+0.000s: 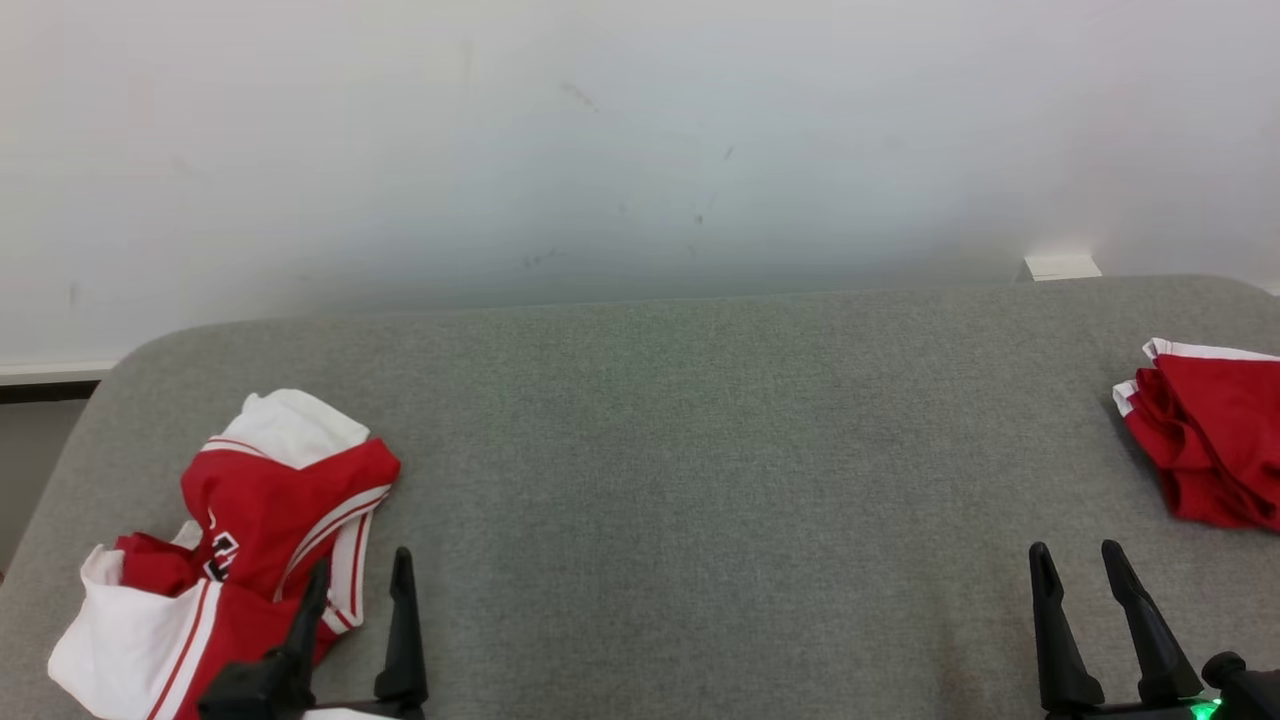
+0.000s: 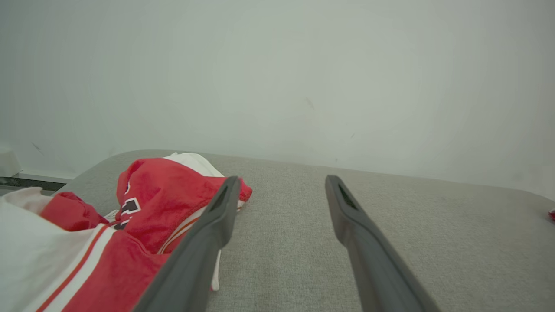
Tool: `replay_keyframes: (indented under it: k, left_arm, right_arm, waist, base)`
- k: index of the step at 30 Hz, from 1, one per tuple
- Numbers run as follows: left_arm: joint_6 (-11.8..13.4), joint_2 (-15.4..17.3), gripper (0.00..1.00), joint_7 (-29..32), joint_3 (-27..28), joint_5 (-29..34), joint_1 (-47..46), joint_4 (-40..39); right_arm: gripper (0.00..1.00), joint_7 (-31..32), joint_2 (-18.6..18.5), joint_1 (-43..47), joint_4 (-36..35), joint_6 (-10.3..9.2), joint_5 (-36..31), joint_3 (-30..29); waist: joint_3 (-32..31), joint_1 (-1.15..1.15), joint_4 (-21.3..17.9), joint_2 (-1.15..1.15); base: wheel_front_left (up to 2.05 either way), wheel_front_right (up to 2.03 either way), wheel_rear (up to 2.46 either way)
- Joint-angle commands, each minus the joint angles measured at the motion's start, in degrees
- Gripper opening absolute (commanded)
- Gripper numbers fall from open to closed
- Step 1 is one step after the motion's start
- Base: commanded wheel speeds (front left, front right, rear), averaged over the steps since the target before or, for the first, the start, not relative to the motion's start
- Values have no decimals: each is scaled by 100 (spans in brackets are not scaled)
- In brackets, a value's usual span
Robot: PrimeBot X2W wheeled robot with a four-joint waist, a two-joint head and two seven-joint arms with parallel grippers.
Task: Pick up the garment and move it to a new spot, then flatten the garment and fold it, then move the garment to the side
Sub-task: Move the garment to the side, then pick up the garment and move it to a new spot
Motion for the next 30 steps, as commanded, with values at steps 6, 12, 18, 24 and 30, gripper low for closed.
replay_keyframes:
  k: [6, 12, 18, 24, 30]
  left_arm:
    - [-81, -30, 100, 1, 47, 114, -61, 62]
    - [-115, -47, 100, 1, 70, 161, -69, 89]
    - [-135, -54, 100, 1, 63, 198, -74, 135]
    - [-152, -55, 100, 0, 52, 227, -122, 174]
    - [-115, -56, 100, 0, 128, 244, -177, 166]
  right_arm:
    - [100, 2, 24, -103, 28, -11, -88, 2]
    - [100, 2, 0, -132, 80, -11, -128, 37]
    - [100, 2, 35, -164, 160, -11, -149, 68]
    - [100, 3, 60, -211, 205, -11, -2, 105]
    - [100, 3, -15, -270, 326, -11, 56, 307]
  waist:
    - [14, 0, -46, 0]
    - [5, 0, -65, 0]
    - [-14, 0, -55, 0]
    - [-10, 0, 105, 0]
    - [5, 0, 609, 0]
  base:
    - [0, 0, 0]
    - [0, 0, 0]
    - [0, 0, 0]
    - [0, 0, 0]
    - [0, 0, 0]
